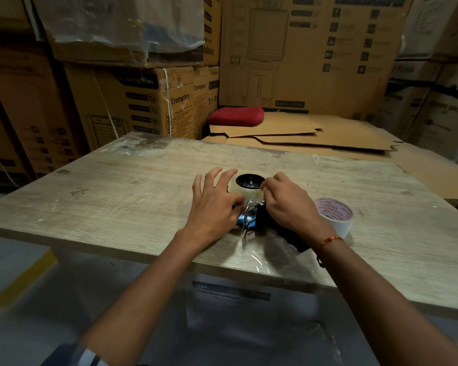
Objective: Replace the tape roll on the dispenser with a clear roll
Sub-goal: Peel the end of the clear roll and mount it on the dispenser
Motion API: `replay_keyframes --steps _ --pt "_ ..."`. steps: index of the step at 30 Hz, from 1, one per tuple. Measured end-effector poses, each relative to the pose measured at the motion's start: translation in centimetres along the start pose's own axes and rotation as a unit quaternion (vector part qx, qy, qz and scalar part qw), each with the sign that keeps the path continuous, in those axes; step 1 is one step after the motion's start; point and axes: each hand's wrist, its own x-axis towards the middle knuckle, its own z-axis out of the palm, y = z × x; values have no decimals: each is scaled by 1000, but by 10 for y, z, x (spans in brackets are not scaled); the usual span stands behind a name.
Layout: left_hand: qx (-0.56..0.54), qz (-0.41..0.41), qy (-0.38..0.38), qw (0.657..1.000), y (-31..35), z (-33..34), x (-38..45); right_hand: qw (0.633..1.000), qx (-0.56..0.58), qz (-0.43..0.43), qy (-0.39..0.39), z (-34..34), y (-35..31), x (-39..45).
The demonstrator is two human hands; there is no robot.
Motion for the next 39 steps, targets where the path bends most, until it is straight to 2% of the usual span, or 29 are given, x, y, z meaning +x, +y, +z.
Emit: replay_keyframes --steps 4,7,11,17,27,33,39 --pt "60 7 68 996 8 3 -12 999 -26 18 -3 4 -3 -1" --pt "34 -19 87 996 13 9 -17 999 -26 30 0 5 0 0" --pt "-58 -60 64 994 13 12 -17 999 -31 32 -13 5 2 3" --pt "-127 -43 34 990 5 7 -20 999 -18 32 -21 3 1 -1" --pt "-161 -71 25 984 -6 -3 -33 998 -37 35 -29 -2 -3 -2" --pt "-163 -96 29 981 -14 -4 -37 999 -28 5 -47 6 -14 -16" --pt "-218 -72 2 973 -16 -9 -39 998 7 19 -51 11 -17 -16"
